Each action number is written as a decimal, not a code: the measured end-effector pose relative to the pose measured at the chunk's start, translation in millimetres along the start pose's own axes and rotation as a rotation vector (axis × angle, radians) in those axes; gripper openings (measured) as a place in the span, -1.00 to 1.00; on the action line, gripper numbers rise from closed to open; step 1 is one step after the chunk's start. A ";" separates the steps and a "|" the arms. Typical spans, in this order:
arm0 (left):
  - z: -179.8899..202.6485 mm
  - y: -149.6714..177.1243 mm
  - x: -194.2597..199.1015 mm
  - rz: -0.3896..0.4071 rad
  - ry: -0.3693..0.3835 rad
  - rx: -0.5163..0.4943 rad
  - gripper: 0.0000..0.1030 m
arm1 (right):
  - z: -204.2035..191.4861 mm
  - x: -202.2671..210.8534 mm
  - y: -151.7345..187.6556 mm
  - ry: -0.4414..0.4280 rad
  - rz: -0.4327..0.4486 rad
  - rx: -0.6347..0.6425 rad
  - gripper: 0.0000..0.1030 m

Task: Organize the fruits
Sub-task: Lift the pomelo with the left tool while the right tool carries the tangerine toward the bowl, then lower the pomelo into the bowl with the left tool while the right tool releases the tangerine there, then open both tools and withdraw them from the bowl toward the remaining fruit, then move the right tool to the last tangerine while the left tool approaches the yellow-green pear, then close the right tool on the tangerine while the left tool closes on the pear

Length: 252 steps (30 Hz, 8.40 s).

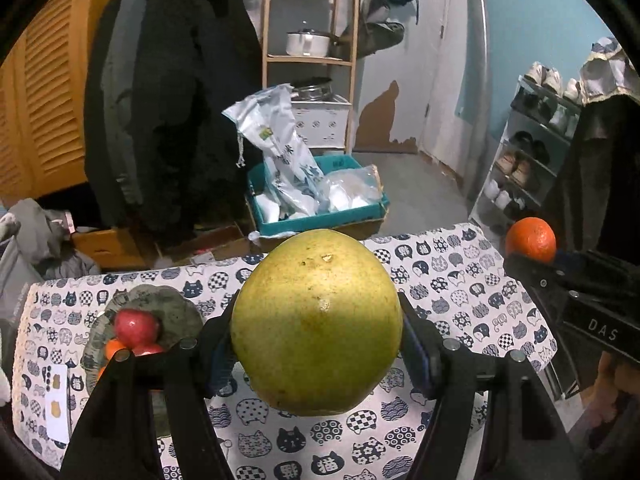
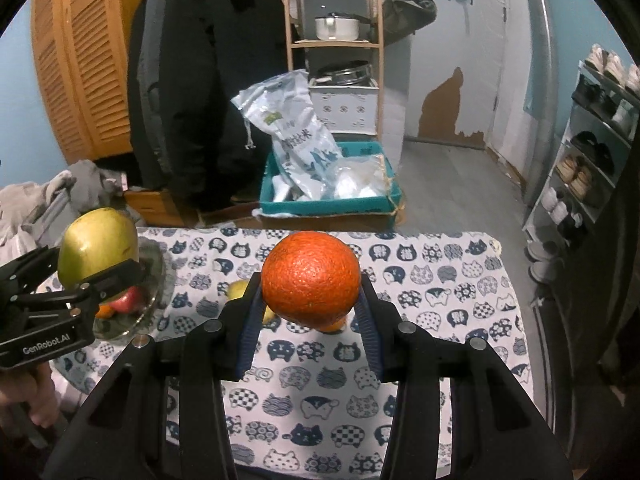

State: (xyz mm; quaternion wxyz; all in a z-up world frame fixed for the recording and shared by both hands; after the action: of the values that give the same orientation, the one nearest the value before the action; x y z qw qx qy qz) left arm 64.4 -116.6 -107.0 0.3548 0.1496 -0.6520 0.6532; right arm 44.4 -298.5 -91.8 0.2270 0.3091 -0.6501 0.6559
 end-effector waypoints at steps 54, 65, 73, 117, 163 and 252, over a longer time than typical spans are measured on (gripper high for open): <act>-232.1 123.7 -38.6 -0.286 -0.285 0.338 0.39 | -266.7 -172.4 -6.8 -0.308 -0.288 0.232 -0.17; -238.3 154.1 -66.9 -0.387 -0.254 0.380 0.39 | -277.3 -205.2 25.5 -0.281 -0.379 0.261 -0.17; -240.5 162.5 -79.4 -0.432 -0.244 0.390 0.39 | -276.9 -213.4 31.2 -0.277 -0.400 0.259 -0.17; -275.2 118.4 -29.8 -0.262 -0.325 0.438 0.76 | -280.9 -224.7 16.0 -0.284 -0.386 0.300 0.24; -116.7 -20.6 112.5 0.199 -0.228 0.146 0.99 | -106.7 74.2 -75.2 -0.044 0.269 0.152 0.47; 6.8 73.2 -248.0 -0.496 0.029 0.081 0.99 | 72.6 -240.7 80.8 0.098 -0.496 -0.182 0.22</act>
State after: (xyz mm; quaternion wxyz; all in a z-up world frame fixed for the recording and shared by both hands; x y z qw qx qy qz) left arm 188.9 -182.2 -324.0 0.5071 0.3097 -0.5634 0.5740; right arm 165.8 -349.7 -320.7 0.4387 0.4051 -0.5993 0.5332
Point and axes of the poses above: each gripper's, at about its wrist camera, not at the fingertips, and x roughly against the way its jaws point, z to its right, y to its underside, the point moved 4 cm from there along -x, roughly the way its jaws point, and after that the axes turned 2 degrees about y, right-handed, at the moved point
